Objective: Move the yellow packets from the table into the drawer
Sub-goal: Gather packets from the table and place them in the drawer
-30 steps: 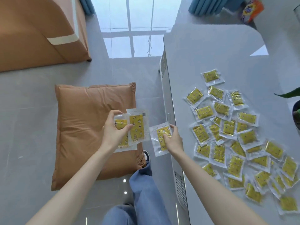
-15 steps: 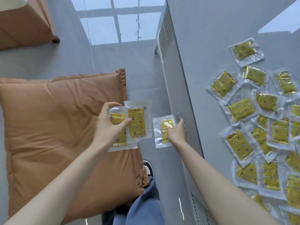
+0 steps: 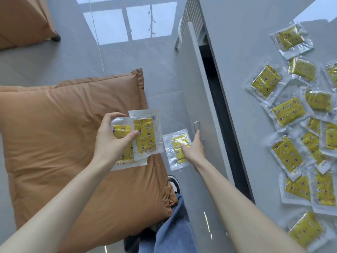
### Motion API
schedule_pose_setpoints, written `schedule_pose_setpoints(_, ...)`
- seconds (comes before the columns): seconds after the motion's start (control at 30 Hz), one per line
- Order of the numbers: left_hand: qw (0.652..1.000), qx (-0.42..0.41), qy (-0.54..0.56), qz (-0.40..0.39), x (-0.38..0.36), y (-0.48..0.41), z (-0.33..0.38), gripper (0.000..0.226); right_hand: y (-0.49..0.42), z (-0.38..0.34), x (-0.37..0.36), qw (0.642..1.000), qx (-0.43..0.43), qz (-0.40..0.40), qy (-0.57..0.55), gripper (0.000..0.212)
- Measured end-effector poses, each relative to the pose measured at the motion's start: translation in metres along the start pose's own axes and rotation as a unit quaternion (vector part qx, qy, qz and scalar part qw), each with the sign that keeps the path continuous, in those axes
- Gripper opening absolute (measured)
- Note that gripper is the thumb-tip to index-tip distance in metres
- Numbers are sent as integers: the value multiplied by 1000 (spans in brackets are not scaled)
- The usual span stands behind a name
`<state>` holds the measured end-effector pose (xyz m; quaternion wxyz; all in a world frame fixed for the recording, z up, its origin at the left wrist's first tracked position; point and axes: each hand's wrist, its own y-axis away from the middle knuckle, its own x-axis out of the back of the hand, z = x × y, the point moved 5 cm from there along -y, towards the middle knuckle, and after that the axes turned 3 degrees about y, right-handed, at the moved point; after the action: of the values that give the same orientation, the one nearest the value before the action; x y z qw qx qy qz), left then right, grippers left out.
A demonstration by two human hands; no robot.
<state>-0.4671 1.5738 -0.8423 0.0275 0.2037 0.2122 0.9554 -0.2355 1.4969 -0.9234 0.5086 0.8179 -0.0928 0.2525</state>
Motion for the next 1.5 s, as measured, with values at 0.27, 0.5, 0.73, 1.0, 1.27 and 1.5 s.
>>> schedule_pose_setpoints(0.27, 999, 22, -21, 23, 49, 22, -17, 46, 33, -23, -60, 998, 14, -67, 11, 85)
schedule_pose_setpoints(0.5, 999, 21, -18, 42, 84, 34, -22, 47, 53, -30, -90, 992, 19, -121, -10, 91)
schedule_pose_setpoints(0.73, 999, -13, -15, 50, 96, 43, 5, 48, 86, -44, -77, 993, 110, -38, -30, 25)
schedule_pose_setpoints(1.0, 997, -63, -24, 44, 87, 47, 70, 51, 140, -31, 6, 967, 103, 83, -220, 4)
schedule_pose_setpoints(1.27, 991, -21, -61, -115, 14, 52, 92, 54, 150, -6, 29, 839, 65, -65, -537, 22)
schedule_pose_setpoints(1.5, 955, 4, -124, -268, -75, 56, 76, 54, 131, 32, 24, 854, 56, -25, -517, 19)
